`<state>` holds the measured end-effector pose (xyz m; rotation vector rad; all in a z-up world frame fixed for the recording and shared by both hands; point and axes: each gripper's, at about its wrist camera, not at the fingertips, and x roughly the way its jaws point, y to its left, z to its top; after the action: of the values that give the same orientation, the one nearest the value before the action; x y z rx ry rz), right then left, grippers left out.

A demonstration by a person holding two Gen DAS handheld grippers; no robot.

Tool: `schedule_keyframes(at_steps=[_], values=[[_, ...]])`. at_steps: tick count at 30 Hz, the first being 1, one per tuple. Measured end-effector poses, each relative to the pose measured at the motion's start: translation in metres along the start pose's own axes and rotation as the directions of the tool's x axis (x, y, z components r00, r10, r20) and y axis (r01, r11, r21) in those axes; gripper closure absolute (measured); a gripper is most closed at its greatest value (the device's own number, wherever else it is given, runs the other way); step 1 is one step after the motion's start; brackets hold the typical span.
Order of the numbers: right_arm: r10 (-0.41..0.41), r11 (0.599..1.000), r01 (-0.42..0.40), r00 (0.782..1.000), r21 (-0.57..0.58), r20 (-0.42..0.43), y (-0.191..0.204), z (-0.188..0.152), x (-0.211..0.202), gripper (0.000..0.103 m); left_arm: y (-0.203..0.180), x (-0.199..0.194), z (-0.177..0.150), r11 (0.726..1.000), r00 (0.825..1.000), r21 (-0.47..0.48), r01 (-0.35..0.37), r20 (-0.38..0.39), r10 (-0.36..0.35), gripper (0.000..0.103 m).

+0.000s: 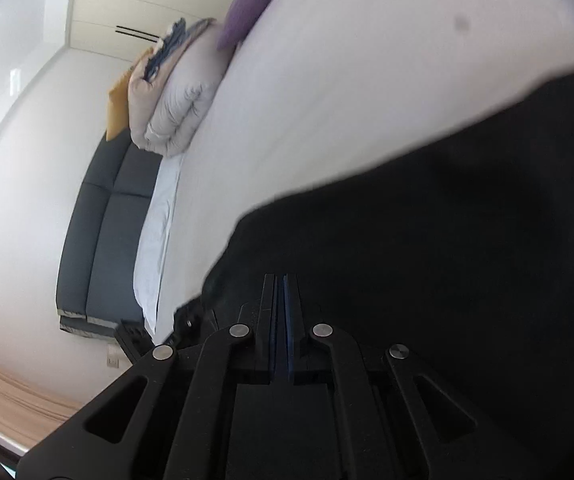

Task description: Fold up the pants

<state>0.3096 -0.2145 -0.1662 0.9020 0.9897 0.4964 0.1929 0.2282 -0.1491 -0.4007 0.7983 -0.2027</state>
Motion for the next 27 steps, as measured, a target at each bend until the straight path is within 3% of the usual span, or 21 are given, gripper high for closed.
schedule_keyframes(at_steps=[1, 2, 3, 5, 7, 11, 14, 15, 18, 21, 22, 25, 26, 27], values=[[-0.017, 0.998, 0.016, 1.0, 0.067, 0.006, -0.019, -0.006, 0.001, 0.103, -0.003, 0.0, 0.0, 1.0, 1.0, 0.013, -0.019, 0.0, 0.019, 0.097], [0.061, 0.988, -0.066, 0.997, 0.139, 0.036, -0.039, -0.006, -0.005, 0.103, -0.007, 0.0, -0.001, 0.999, 0.999, 0.027, -0.041, 0.0, 0.041, 0.097], [0.066, 0.987, -0.076, 0.995, 0.145, 0.069, -0.044, -0.007, -0.014, 0.103, -0.012, -0.001, -0.002, 0.996, 0.998, 0.049, -0.071, 0.003, 0.071, 0.097], [-0.047, 0.992, 0.028, 0.987, 0.12, 0.154, -0.049, -0.003, -0.044, 0.103, -0.018, 0.002, -0.003, 0.992, 0.994, 0.074, -0.105, 0.006, 0.105, 0.097], [-0.036, 0.977, -0.014, 0.974, 0.214, 0.225, -0.082, 0.0, -0.084, 0.103, -0.02, 0.003, -0.004, 0.99, 0.993, 0.077, -0.115, 0.006, 0.114, 0.097], [-0.066, 0.97, -0.028, 0.926, 0.242, 0.372, -0.126, -0.001, -0.166, 0.103, -0.023, 0.005, -0.003, 0.988, 0.992, 0.083, -0.13, 0.006, 0.13, 0.097], [-0.09, 0.959, -0.053, 0.875, 0.28, 0.475, -0.151, -0.002, -0.219, 0.103, -0.026, 0.005, -0.003, 0.986, 0.99, 0.092, -0.142, 0.004, 0.142, 0.097], [-0.074, 0.951, -0.086, 0.871, 0.299, 0.486, -0.158, -0.002, -0.228, 0.103, -0.026, 0.005, -0.003, 0.985, 0.989, 0.093, -0.144, 0.002, 0.145, 0.097], [-0.148, 0.954, -0.017, 0.843, 0.3, 0.518, -0.154, -0.001, -0.245, 0.103, -0.032, 0.003, 0.0, 0.98, 0.985, 0.103, -0.17, -0.016, 0.172, 0.097], [-0.164, 0.942, -0.022, 0.839, 0.334, 0.518, -0.154, 0.001, -0.246, 0.103, -0.057, -0.006, 0.003, 0.967, 0.971, 0.098, -0.236, -0.009, 0.238, 0.098], [-0.18, 0.944, -0.002, 0.837, 0.331, 0.518, -0.15, 0.001, -0.245, 0.103, -0.07, -0.01, 0.002, 0.97, 0.976, 0.106, -0.218, 0.004, 0.219, 0.098], [-0.194, 0.95, 0.025, 0.828, 0.311, 0.526, -0.147, -0.001, -0.245, 0.103, -0.13, -0.018, -0.006, 0.994, 0.998, 0.097, -0.055, 0.045, 0.05, 0.096], [-0.198, 0.951, 0.032, 0.827, 0.308, 0.527, -0.139, 0.002, -0.239, 0.103, -0.152, -0.015, -0.011, 0.995, 0.999, 0.095, 0.007, 0.037, -0.011, 0.089], [-0.202, 0.951, 0.037, 0.826, 0.308, 0.527, -0.136, 0.003, -0.236, 0.103, -0.18, -0.008, -0.018, 0.992, 0.996, 0.102, 0.08, 0.024, -0.083, 0.076]])
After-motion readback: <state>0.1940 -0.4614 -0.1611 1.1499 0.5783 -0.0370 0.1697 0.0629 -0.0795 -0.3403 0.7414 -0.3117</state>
